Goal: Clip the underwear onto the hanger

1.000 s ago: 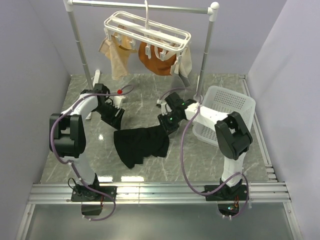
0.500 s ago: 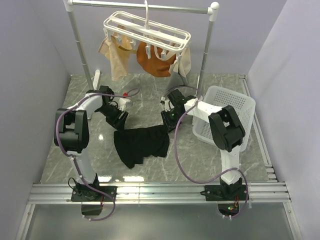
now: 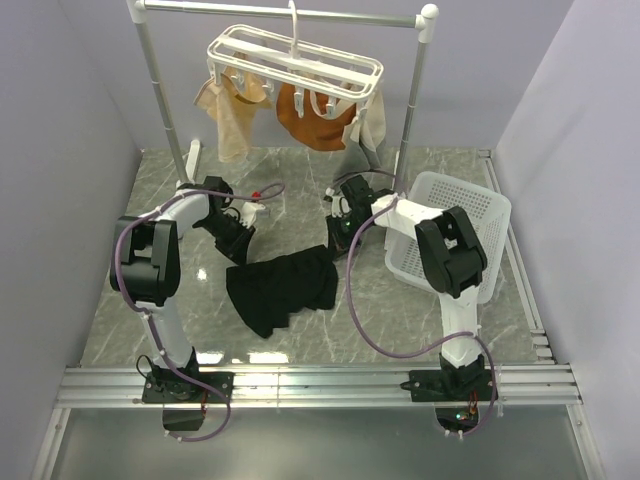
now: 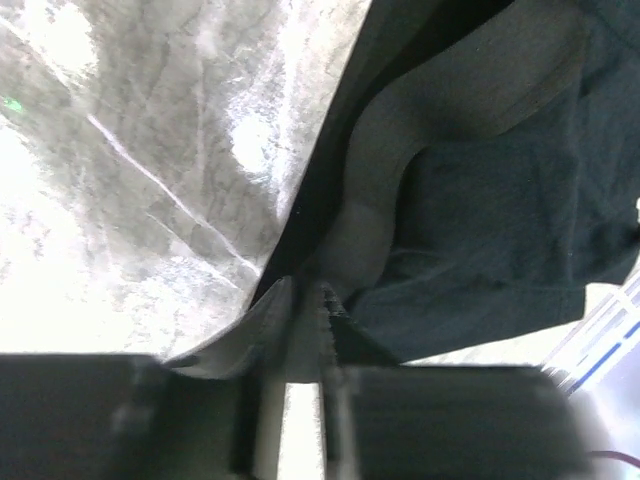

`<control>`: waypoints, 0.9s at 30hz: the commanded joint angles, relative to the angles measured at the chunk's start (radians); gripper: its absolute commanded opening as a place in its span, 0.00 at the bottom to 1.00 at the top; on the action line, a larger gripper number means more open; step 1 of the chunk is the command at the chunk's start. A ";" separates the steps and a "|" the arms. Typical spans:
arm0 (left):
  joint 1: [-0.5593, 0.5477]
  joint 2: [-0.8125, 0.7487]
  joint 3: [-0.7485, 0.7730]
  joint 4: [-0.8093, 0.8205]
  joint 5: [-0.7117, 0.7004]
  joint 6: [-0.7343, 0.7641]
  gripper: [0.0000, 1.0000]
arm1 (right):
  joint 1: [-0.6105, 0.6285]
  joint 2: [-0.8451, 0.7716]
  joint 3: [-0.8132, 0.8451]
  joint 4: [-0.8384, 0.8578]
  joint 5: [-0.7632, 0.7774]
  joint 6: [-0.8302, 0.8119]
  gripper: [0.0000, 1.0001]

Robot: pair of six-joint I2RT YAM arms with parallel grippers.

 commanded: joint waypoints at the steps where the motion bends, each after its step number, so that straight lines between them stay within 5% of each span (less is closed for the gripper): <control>1: -0.005 -0.001 0.004 -0.034 0.043 0.036 0.11 | -0.023 0.008 0.014 0.044 -0.054 0.013 0.00; 4: -0.005 -0.038 0.001 -0.053 0.018 0.051 0.00 | -0.046 -0.027 -0.025 0.071 -0.062 0.021 0.00; 16: 0.115 -0.184 0.022 -0.133 -0.049 0.159 0.00 | -0.089 -0.219 -0.176 0.110 -0.008 0.026 0.00; 18: 0.113 -0.172 0.024 -0.107 -0.043 0.124 0.09 | -0.089 -0.209 -0.170 0.105 -0.016 0.027 0.00; 22: 0.116 -0.142 0.028 -0.023 0.012 0.009 0.44 | -0.087 -0.164 -0.142 0.097 -0.030 0.033 0.00; 27: 0.167 -0.205 -0.053 0.093 0.041 -0.114 0.60 | -0.087 -0.149 -0.130 0.103 -0.013 0.033 0.00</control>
